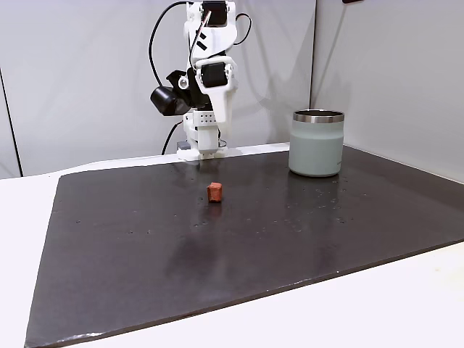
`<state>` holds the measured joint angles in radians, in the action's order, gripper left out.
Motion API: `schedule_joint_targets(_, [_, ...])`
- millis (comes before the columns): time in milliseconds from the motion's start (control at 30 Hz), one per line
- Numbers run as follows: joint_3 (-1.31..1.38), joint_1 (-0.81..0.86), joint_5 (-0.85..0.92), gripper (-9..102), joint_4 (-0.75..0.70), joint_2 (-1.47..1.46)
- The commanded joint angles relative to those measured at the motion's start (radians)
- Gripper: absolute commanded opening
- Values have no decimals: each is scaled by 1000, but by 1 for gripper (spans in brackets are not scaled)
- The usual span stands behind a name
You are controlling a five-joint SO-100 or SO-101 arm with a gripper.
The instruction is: Grasp a cube and put it in the cup.
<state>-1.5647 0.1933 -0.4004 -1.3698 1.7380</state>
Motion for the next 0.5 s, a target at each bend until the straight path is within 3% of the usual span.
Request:
schedule_joint_targets(0, [77,12,-11,0,-9,-5])
schedule_joint_targets(333, [110,14,-11,0,-18,-57])
schedule_joint_targets(467, [114,21,3,14,-18,-67])
